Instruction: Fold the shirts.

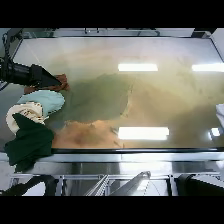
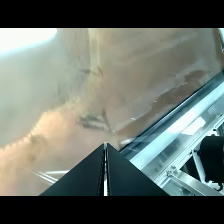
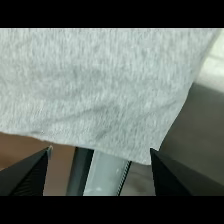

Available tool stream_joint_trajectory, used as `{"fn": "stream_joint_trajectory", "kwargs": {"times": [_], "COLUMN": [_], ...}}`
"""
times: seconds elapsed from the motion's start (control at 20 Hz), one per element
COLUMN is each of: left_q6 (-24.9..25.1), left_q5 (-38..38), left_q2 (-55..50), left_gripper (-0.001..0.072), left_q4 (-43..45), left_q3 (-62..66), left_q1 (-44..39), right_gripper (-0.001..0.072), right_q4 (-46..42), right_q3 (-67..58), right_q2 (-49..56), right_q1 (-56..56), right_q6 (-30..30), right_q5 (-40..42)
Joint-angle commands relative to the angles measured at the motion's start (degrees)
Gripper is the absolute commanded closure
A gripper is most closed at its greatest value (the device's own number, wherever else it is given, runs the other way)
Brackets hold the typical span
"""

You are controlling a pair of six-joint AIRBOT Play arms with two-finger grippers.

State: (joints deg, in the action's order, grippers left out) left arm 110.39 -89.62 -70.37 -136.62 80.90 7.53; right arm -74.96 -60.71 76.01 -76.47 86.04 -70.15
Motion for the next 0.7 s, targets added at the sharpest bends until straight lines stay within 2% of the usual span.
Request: {"fn": "stream_joint_trajectory", "kwargs": {"times": [0.0, 0.05, 0.1, 0.15, 0.2, 0.25, 0.4, 0.5, 0.65], "left_q6": [-0.04, -0.02, 0.00, 0.00, 0.02, 0.07, 0.00, -0.33, -1.53], "left_q5": [0.37, 1.18, 1.57, 1.44, 1.07, 1.05, 2.12, 1.03, 3.13], "left_q2": [0.39, 0.72, 1.29, 1.99, 3.10, 4.79, 12.55, 18.93, 28.50], "left_gripper": [0.0698, 0.0698, 0.0697, 0.0698, 0.0698, 0.0698, 0.0698, 0.0698, 0.0698], "left_q4": [-0.13, -0.15, -0.11, -0.07, 0.02, -0.02, -0.02, -0.07, -0.02], "left_q3": [0.00, 0.00, 0.00, 0.00, -0.02, -0.33, -7.67, -16.44, -29.29], "left_q1": [1.31, 1.90, 2.49, 2.89, 2.86, 2.84, 2.84, 2.84, 2.84], "right_gripper": [0.0009, 0.0013, 0.0290, 0.0704, 0.0674, 0.0694, 0.0695, 0.0696, 0.0696], "right_q4": [8.68, 14.58, 21.75, 27.96, 32.87, 35.95, 37.31, 33.33, 21.77], "right_q3": [-0.66, -0.57, -0.52, -0.50, -0.52, -0.52, 0.31, 4.26, 16.04], "right_q2": [-1.44, -2.14, -3.26, -4.76, -6.60, -8.26, -15.32, -23.93, -40.85], "right_q1": [1.86, 3.63, 6.67, 10.32, 14.91, 19.63, 35.56, 45.68, 57.57], "right_q6": [-0.35, -0.46, -2.29, -4.81, -4.90, -5.62, -10.47, -11.13, -11.39], "right_q5": [-10.71, -13.38, -15.87, -17.20, -18.51, -18.82, -18.03, -13.88, -0.81]}}
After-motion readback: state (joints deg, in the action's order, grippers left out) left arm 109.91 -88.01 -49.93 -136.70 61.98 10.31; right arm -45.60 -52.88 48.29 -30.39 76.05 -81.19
